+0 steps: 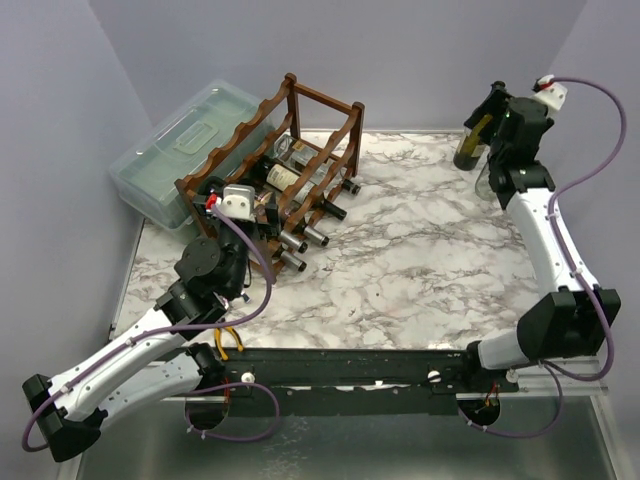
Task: Put the wine bottle on the wine rack
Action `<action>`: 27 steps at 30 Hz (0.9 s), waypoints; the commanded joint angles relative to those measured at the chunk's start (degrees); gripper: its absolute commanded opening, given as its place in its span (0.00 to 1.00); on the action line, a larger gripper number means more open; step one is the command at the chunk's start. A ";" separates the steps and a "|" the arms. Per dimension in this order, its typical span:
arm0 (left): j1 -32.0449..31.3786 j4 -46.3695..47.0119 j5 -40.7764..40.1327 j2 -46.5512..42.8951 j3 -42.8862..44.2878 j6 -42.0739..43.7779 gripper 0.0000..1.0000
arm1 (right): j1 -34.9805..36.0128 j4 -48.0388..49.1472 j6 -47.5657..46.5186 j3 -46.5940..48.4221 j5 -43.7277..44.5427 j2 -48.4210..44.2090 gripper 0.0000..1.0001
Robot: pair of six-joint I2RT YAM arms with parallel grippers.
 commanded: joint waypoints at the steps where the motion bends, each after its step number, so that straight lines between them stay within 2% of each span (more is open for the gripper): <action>1: -0.01 -0.33 0.96 -0.98 1.79 -1.16 0.94 | -2.71 -6.36 -2.67 10.30 2.33 7.03 0.92; 10: -0.03 -0.51 0.80 -0.91 1.93 -1.16 0.94 | -4.13 -9.26 -6.95 31.47 1.85 24.02 0.94; 17: 0.00 -0.59 0.75 -0.43 2.08 -0.89 0.94 | -7.25 -16.37 -9.16 51.65 1.51 39.12 0.95; 20: 0.01 -0.45 0.77 -0.78 1.67 -0.78 0.94 | -8.01 -15.78 -9.21 54.62 1.19 42.87 0.96; 24: 0.01 -0.41 0.30 -0.38 1.85 -0.36 0.94 | -8.42 -10.20 -11.80 54.69 -3.13 46.15 0.96; 27: -0.06 -0.43 0.58 -0.47 1.62 -0.54 0.94 | -8.43 -9.60 -12.87 57.21 -2.44 49.76 0.95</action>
